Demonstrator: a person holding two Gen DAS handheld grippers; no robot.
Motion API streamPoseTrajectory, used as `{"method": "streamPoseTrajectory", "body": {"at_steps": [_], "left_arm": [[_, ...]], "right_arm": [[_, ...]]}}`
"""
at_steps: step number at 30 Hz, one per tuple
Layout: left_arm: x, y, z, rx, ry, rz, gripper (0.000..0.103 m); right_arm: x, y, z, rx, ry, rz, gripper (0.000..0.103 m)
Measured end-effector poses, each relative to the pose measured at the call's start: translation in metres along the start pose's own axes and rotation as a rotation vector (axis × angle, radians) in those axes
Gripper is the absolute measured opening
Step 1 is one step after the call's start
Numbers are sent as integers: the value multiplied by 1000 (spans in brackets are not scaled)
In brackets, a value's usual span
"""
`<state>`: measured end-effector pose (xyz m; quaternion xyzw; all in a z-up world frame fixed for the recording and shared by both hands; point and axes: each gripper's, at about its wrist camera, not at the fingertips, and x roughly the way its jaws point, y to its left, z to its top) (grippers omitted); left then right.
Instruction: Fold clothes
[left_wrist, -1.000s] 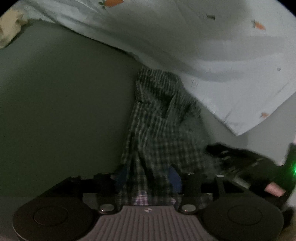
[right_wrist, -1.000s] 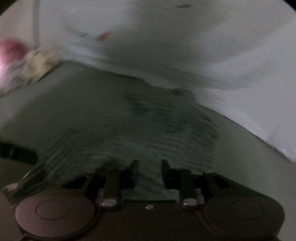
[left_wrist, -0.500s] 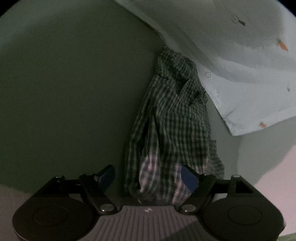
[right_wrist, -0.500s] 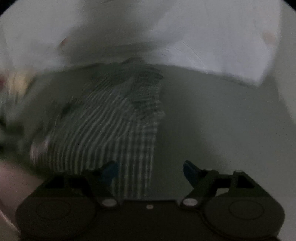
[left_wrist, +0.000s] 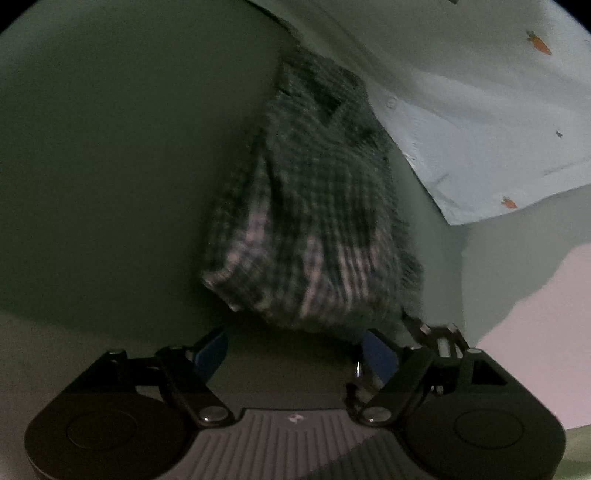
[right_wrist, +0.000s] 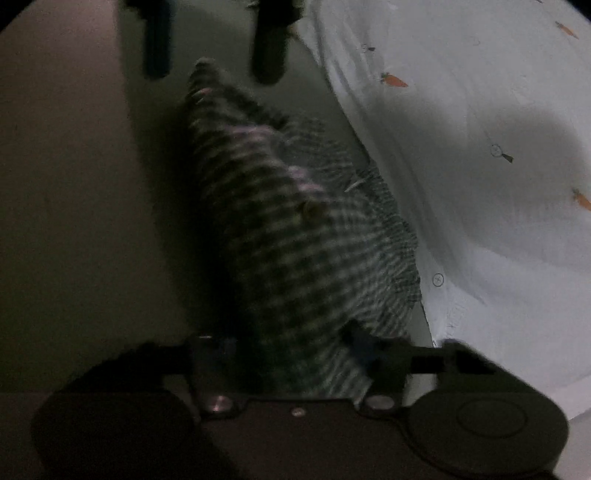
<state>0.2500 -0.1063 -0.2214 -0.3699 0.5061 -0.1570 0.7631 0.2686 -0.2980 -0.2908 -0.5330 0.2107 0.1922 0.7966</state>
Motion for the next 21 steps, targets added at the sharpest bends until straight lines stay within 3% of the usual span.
{"method": "streamPoseTrajectory", "body": {"at_steps": [2, 5, 10, 15, 17, 21], "left_arm": [[6, -1, -3, -13, 12, -44, 87], [18, 0, -2, -65, 12, -115, 87], [41, 10, 16, -240, -59, -244, 88], [47, 16, 41, -341, -149, -278, 87], [45, 16, 49, -379, -184, -276, 80], [46, 11, 72, -420, -202, -232, 59]], "right_arm": [[3, -12, 4, 51, -21, -13, 37], [-2, -38, 7, 138, -49, -35, 37], [-12, -68, 10, 236, -64, -45, 37], [-14, -81, 12, 274, -64, -42, 37], [-14, -81, 11, 263, -65, -51, 38], [-4, -78, 10, 271, -54, -47, 50]]}}
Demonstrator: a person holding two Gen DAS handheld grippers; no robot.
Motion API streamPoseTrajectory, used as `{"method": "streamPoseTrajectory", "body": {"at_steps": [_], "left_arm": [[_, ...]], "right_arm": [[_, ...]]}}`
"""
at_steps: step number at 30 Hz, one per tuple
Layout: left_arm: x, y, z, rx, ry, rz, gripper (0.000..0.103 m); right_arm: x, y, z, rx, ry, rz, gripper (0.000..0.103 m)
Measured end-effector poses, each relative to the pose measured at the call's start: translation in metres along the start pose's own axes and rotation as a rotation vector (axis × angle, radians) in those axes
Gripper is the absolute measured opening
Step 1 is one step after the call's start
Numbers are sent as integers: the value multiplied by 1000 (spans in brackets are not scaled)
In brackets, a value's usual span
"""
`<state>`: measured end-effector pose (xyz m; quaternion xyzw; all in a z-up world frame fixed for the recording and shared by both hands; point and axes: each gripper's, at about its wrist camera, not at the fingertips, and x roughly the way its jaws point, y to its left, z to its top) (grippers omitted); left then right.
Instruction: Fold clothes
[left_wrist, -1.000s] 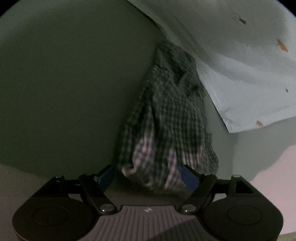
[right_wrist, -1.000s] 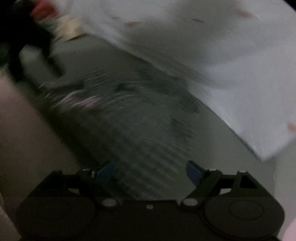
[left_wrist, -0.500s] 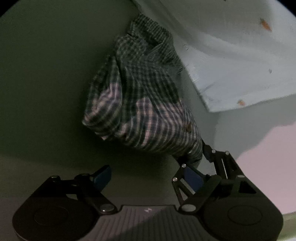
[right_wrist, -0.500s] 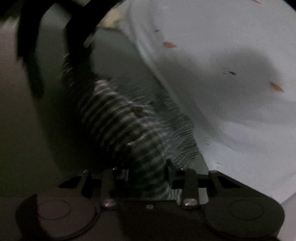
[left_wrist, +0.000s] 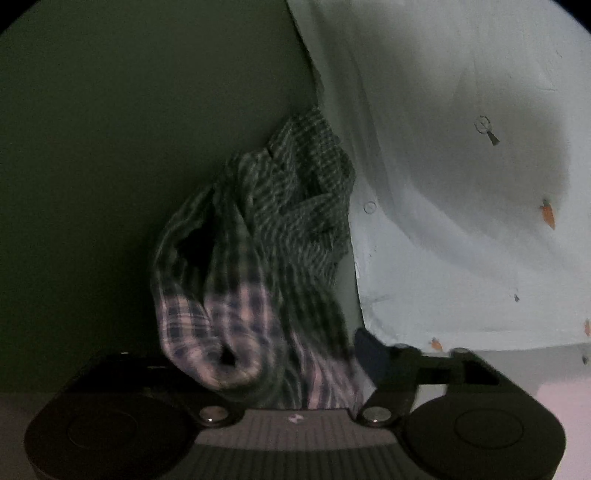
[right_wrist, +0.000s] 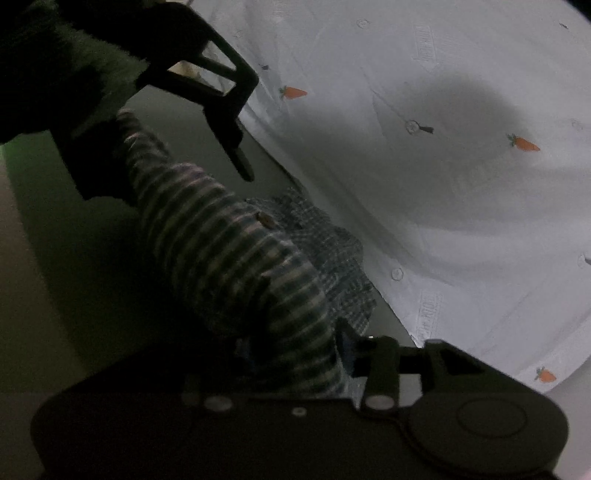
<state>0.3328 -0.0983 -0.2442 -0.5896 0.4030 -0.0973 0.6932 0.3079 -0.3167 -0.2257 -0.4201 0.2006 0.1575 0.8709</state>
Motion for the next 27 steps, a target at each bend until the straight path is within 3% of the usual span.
{"method": "streamPoseTrajectory", "body": {"at_steps": [2, 3, 5, 8, 9, 10, 11, 13, 15, 18, 22, 27], "left_arm": [[7, -5, 5, 11, 13, 40, 45], [10, -7, 8, 15, 21, 58, 41], [17, -6, 11, 6, 35, 85, 23], [15, -1, 14, -27, 32, 86, 18], [13, 1, 13, -45, 28, 80, 17], [11, 2, 11, -53, 23, 77, 14], [9, 3, 7, -56, 17, 77, 11], [-1, 4, 1, -35, 4, 37, 10], [-15, 5, -4, -14, -2, -12, 9], [-40, 11, -12, -30, -1, -18, 9], [-85, 30, -41, -103, 46, 12, 8], [-142, 47, -89, -193, 174, 67, 8]], "right_arm": [[7, 5, -6, -28, 29, 38, 62], [11, 7, -9, -44, 48, 55, 65], [22, 12, -18, -80, 104, 86, 65], [35, 17, -28, -132, 165, 106, 62], [35, 17, -31, -150, 164, 104, 54], [35, 17, -32, -169, 160, 105, 34], [31, 16, -31, -189, 148, 113, 24], [23, 16, -29, -229, 125, 131, 13], [14, 15, -28, -268, 100, 149, 11], [-14, 9, -26, -273, 57, 226, 9], [-66, -4, -28, -220, 15, 397, 9], [-132, -25, -43, -147, 32, 655, 9]]}}
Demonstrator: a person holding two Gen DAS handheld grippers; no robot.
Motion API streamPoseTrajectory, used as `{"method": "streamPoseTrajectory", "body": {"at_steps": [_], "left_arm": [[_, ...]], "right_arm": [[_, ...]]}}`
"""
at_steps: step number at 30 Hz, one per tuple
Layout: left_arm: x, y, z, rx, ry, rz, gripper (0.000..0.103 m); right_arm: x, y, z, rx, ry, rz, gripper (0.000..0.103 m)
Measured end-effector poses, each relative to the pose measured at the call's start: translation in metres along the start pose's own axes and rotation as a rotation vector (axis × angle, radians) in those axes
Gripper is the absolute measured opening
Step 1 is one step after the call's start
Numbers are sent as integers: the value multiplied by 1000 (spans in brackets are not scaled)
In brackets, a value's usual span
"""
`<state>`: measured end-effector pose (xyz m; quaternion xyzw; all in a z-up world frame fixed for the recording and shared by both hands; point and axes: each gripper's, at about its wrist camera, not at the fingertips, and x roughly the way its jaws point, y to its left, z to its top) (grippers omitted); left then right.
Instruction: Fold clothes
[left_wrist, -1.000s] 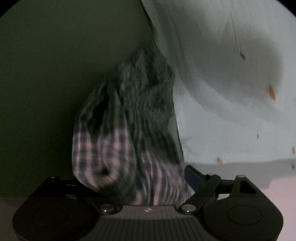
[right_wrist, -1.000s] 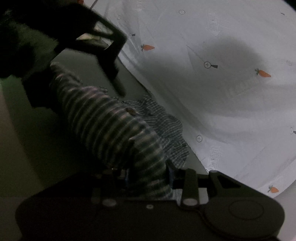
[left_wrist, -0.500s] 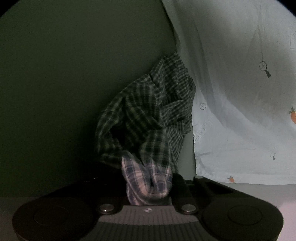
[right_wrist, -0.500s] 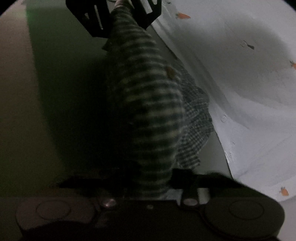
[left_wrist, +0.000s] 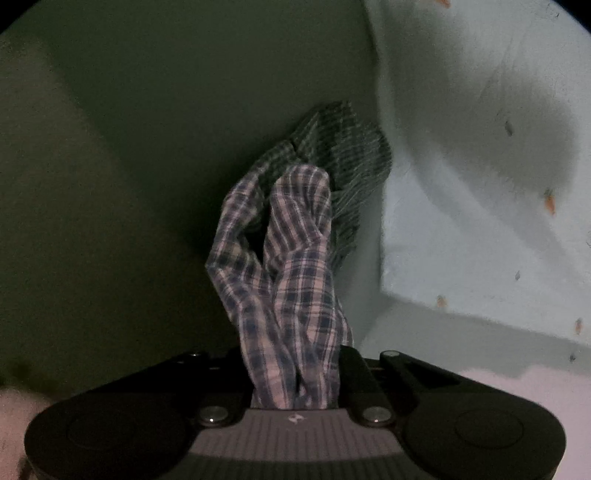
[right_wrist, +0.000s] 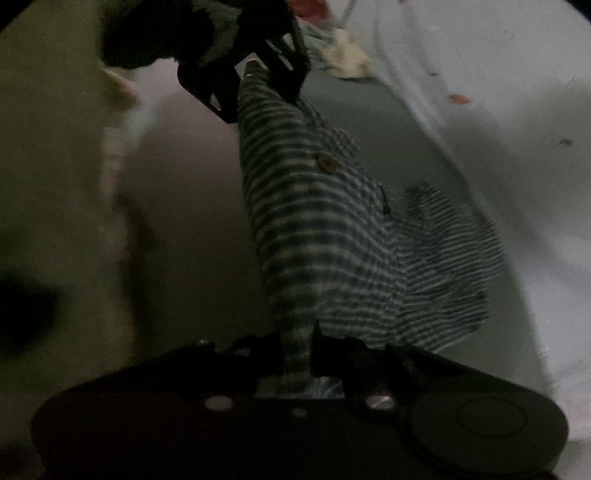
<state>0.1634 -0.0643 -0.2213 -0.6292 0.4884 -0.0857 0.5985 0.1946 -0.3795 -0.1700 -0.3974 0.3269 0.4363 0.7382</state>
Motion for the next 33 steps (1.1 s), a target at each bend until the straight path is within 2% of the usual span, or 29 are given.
{"method": "streamPoseTrajectory", "body": {"at_steps": [1, 4, 8, 13, 15, 17, 18, 21, 22, 23, 24, 25, 26, 29, 31, 33], "left_arm": [[-3, 4, -3, -30, 13, 17, 8], [-8, 7, -4, -83, 33, 36, 8], [1, -10, 13, -102, 26, -20, 13], [26, -33, 46, -164, 21, -162, 23], [33, -43, 59, -171, 14, -190, 27], [46, -57, 77, -160, -4, -197, 40], [55, -67, 85, -153, -17, -197, 43], [64, -99, 107, -60, -100, -159, 66], [67, -110, 114, -25, -129, -145, 83], [68, -121, 122, 26, -170, -137, 91], [70, -132, 128, 81, -213, -124, 91], [70, -141, 129, 138, -248, -99, 91], [70, -149, 130, 198, -278, -71, 91], [70, -170, 127, 376, -355, 27, 92], [77, -173, 116, 496, -369, 123, 92], [88, -164, 105, 570, -334, 201, 92]], "right_arm": [[-11, 12, -4, 19, -6, 51, 9], [-27, 13, -7, 79, -26, 156, 9], [-26, -41, 3, 188, -76, 212, 9], [-26, -108, 5, 333, -198, 187, 9], [-22, -135, 3, 376, -228, 152, 10], [-14, -162, 4, 412, -254, 107, 10], [-10, -175, 4, 430, -265, 82, 12], [8, -207, 7, 518, -296, -32, 17], [14, -216, 7, 567, -309, -80, 28], [20, -226, 7, 622, -324, -139, 34], [27, -235, 6, 693, -337, -214, 44], [32, -243, 5, 761, -343, -277, 49], [37, -247, 4, 822, -349, -327, 49], [44, -245, -1, 956, -371, -388, 55], [50, -233, -3, 998, -364, -383, 60], [61, -212, -4, 984, -326, -372, 62]]}}
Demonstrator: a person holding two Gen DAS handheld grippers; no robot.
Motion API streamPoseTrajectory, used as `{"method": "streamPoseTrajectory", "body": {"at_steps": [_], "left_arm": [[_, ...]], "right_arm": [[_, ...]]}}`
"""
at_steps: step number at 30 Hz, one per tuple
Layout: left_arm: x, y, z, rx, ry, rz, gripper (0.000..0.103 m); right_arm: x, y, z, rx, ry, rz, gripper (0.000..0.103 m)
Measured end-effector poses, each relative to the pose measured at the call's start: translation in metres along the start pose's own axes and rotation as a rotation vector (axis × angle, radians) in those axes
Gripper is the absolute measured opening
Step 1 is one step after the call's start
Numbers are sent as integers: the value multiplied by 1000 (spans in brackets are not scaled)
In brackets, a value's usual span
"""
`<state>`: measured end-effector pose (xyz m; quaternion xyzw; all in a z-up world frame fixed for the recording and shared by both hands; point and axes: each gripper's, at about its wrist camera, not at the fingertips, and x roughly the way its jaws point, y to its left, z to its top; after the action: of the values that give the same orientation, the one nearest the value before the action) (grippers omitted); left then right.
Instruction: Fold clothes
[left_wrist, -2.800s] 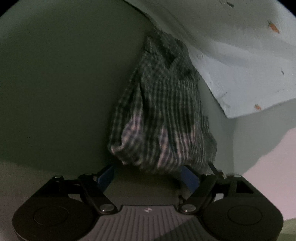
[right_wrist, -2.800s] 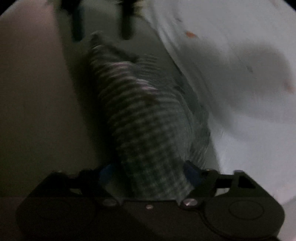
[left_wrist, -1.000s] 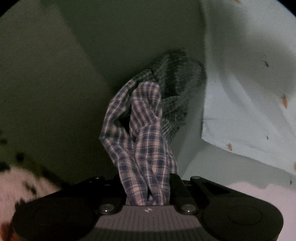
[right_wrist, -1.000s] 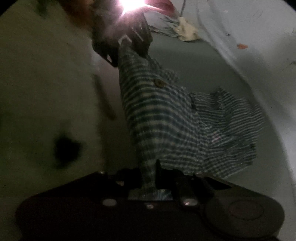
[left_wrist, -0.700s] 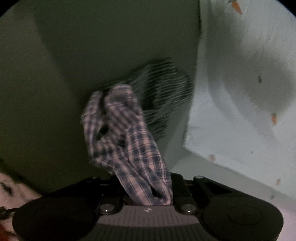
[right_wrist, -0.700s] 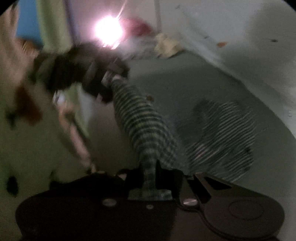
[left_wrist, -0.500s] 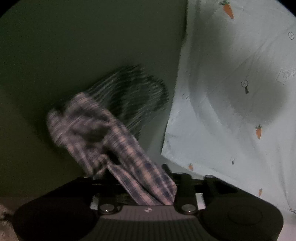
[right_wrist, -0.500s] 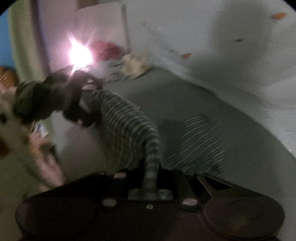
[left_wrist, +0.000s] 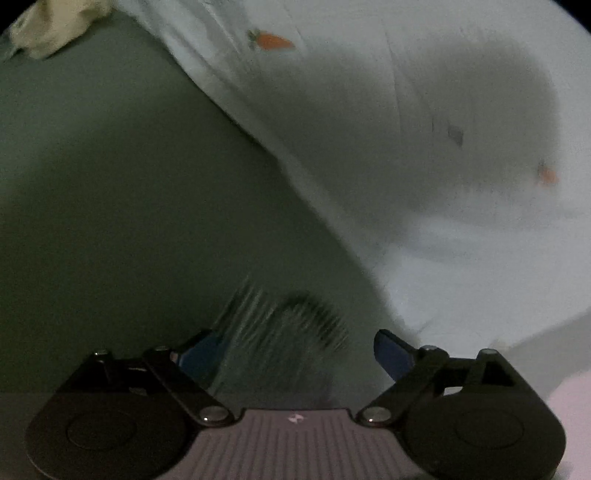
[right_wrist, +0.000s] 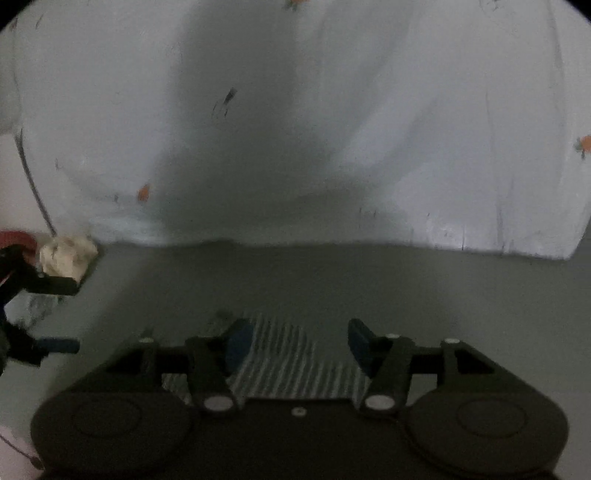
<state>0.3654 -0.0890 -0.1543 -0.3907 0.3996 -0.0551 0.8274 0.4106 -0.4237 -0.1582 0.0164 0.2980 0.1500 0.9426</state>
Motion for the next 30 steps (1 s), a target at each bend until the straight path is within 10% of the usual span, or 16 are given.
{"method": "streamPoseTrajectory", "body": {"at_steps": [7, 15, 24, 30], "left_arm": [[32, -7, -42, 251, 111, 192, 92], [70, -12, -27, 450, 109, 249, 93], [109, -15, -3, 626, 172, 180, 94], [132, -3, 19, 545, 260, 13, 94]], "right_arm": [[4, 19, -58, -38, 165, -32, 80], [25, 0, -56, 0, 190, -73, 96], [64, -28, -48, 66, 221, 10, 98], [96, -46, -38, 125, 224, 136, 94]]}}
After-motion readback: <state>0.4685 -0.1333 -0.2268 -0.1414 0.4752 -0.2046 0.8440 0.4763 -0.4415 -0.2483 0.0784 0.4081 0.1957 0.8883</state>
